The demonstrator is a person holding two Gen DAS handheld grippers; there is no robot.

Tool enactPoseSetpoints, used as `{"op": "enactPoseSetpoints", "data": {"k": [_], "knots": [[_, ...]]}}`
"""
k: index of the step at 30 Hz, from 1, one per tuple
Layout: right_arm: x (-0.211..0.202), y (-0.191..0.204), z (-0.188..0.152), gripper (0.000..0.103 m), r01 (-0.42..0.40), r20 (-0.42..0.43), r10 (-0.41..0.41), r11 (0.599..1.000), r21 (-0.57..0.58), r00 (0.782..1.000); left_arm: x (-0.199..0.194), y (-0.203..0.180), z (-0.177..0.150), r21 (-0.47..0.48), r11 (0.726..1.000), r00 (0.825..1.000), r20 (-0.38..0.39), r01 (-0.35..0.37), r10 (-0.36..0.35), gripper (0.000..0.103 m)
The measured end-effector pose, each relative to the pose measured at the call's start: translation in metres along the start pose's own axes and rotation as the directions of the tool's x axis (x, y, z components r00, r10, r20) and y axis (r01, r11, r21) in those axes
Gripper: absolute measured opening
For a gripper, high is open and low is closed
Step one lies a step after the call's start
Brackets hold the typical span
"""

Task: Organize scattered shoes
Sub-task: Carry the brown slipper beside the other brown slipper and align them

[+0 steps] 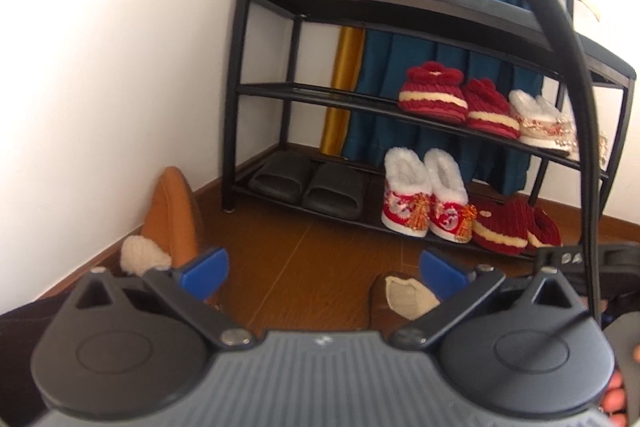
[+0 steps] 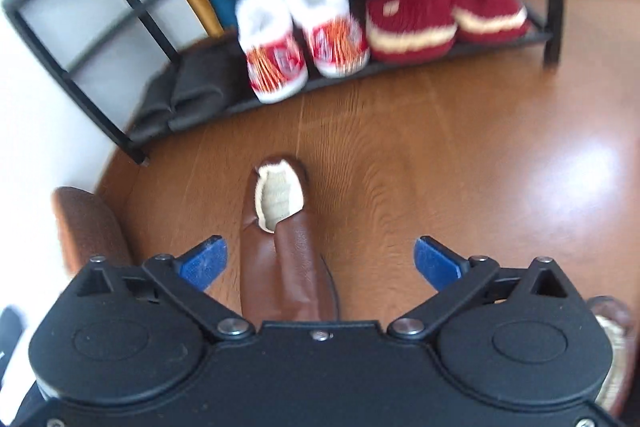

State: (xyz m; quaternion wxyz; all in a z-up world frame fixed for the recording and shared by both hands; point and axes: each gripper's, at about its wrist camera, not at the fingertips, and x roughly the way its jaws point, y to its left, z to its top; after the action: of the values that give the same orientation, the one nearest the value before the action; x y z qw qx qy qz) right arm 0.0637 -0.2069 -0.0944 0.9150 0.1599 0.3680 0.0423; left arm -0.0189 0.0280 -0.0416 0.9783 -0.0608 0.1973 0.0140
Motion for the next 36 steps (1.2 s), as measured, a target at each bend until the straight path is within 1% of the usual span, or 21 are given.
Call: {"op": "enactPoseSetpoints", "data": {"k": [2, 4, 6, 7, 8, 10, 13, 17, 18, 19, 20, 23, 26, 27, 28, 29, 31, 32, 33, 35, 36], "knots": [[-0.045, -0.014, -0.006, 0.103, -0.004, 0.118, 0.001, 1.0, 0.028, 0.993, 0.006, -0.012, -0.001, 0.036, 0.999, 0.999, -0.031, 0.024, -0.023, 0.102], [-0.095, -0.028, -0.011, 0.103, -0.002, 0.24, -0.013, 0.998, 0.061, 0.971, 0.012, -0.024, -0.003, 0.059, 0.998, 0.997, -0.064, 0.039, -0.035, 0.103], [-0.125, -0.04, -0.014, 0.103, 0.011, 0.272, -0.037, 0.995, 0.095, 0.961, 0.015, -0.037, -0.007, 0.076, 0.996, 0.995, -0.09, 0.053, -0.046, 0.103], [-0.138, -0.047, -0.016, 0.103, 0.054, 0.244, -0.082, 0.991, 0.119, 0.966, 0.015, -0.042, -0.009, 0.081, 0.995, 0.994, -0.098, 0.059, -0.051, 0.103], [-0.136, -0.055, -0.018, 0.103, 0.076, 0.179, -0.098, 0.989, 0.126, 0.979, 0.014, -0.046, -0.01, 0.082, 0.995, 0.993, -0.102, 0.064, -0.055, 0.103], [-0.132, -0.069, -0.023, 0.103, 0.117, 0.047, -0.125, 0.983, 0.138, 0.991, 0.006, -0.055, -0.014, 0.083, 0.994, 0.993, -0.091, 0.077, -0.07, 0.103], [-0.103, -0.094, -0.036, 0.103, 0.112, -0.119, -0.09, 0.975, 0.194, 0.989, -0.009, -0.058, -0.017, 0.089, 0.993, 0.996, -0.055, 0.081, -0.076, 0.103], [-0.062, -0.124, -0.04, 0.103, 0.074, -0.199, -0.002, 0.933, 0.352, 0.98, -0.022, -0.05, -0.013, 0.091, 0.994, 0.998, -0.031, 0.063, -0.061, 0.103], [-0.053, -0.125, -0.041, 0.102, 0.064, -0.217, 0.016, 0.932, 0.357, 0.976, -0.025, -0.046, -0.012, 0.087, 0.995, 0.998, -0.026, 0.056, -0.054, 0.103], [-0.04, -0.125, -0.041, 0.099, 0.05, -0.245, 0.039, 0.936, 0.349, 0.969, -0.026, -0.043, -0.011, 0.077, 0.996, 0.999, -0.024, 0.049, -0.047, 0.103], [-0.029, -0.122, -0.043, 0.095, 0.057, -0.258, 0.029, 0.946, 0.319, 0.966, -0.026, -0.04, -0.01, 0.065, 0.997, 0.999, -0.026, 0.042, -0.04, 0.103], [-0.016, -0.109, -0.05, 0.054, 0.113, -0.292, -0.048, 0.971, 0.209, 0.955, -0.025, -0.031, -0.008, 0.03, 0.999, 0.999, -0.035, 0.026, -0.025, 0.103], [0.007, -0.111, -0.057, 0.057, 0.198, -0.378, -0.125, 0.967, 0.159, 0.917, -0.024, -0.025, -0.009, 0.01, 1.0, 0.999, -0.043, 0.021, -0.021, 0.103], [0.011, -0.109, -0.06, 0.066, 0.209, -0.394, -0.136, 0.967, 0.149, 0.909, -0.024, -0.024, -0.009, 0.01, 1.0, 0.999, -0.042, 0.021, -0.02, 0.103], [0.014, -0.104, -0.062, 0.07, 0.231, -0.407, -0.164, 0.965, 0.123, 0.899, -0.024, -0.023, -0.01, 0.01, 1.0, 0.999, -0.039, 0.02, -0.019, 0.103], [0.017, -0.099, -0.065, 0.076, 0.24, -0.406, -0.184, 0.966, 0.092, 0.895, -0.024, -0.022, -0.01, 0.009, 1.0, 0.999, -0.035, 0.019, -0.019, 0.103], [0.02, -0.089, -0.068, 0.075, 0.24, -0.401, -0.209, 0.97, 0.029, 0.892, -0.024, -0.021, -0.011, 0.004, 1.0, 0.999, -0.03, 0.018, -0.018, 0.103], [0.025, -0.077, -0.074, 0.063, 0.252, -0.405, -0.254, 0.966, -0.059, 0.878, -0.023, -0.02, -0.011, -0.001, 1.0, 0.999, -0.028, 0.018, -0.018, 0.103], [0.026, -0.073, -0.076, 0.048, 0.258, -0.406, -0.272, 0.962, -0.088, 0.873, -0.023, -0.018, -0.01, -0.008, 1.0, 0.999, -0.027, 0.019, -0.019, 0.103], [0.033, -0.061, -0.085, 0.036, 0.311, -0.376, -0.37, 0.927, -0.209, 0.85, -0.022, -0.016, -0.011, -0.014, 1.0, 0.999, -0.025, 0.02, -0.02, 0.103], [0.033, -0.06, -0.085, 0.034, 0.312, -0.372, -0.372, 0.926, -0.213, 0.85, -0.022, -0.014, -0.011, -0.018, 1.0, 1.0, -0.022, 0.018, -0.019, 0.103]]}}
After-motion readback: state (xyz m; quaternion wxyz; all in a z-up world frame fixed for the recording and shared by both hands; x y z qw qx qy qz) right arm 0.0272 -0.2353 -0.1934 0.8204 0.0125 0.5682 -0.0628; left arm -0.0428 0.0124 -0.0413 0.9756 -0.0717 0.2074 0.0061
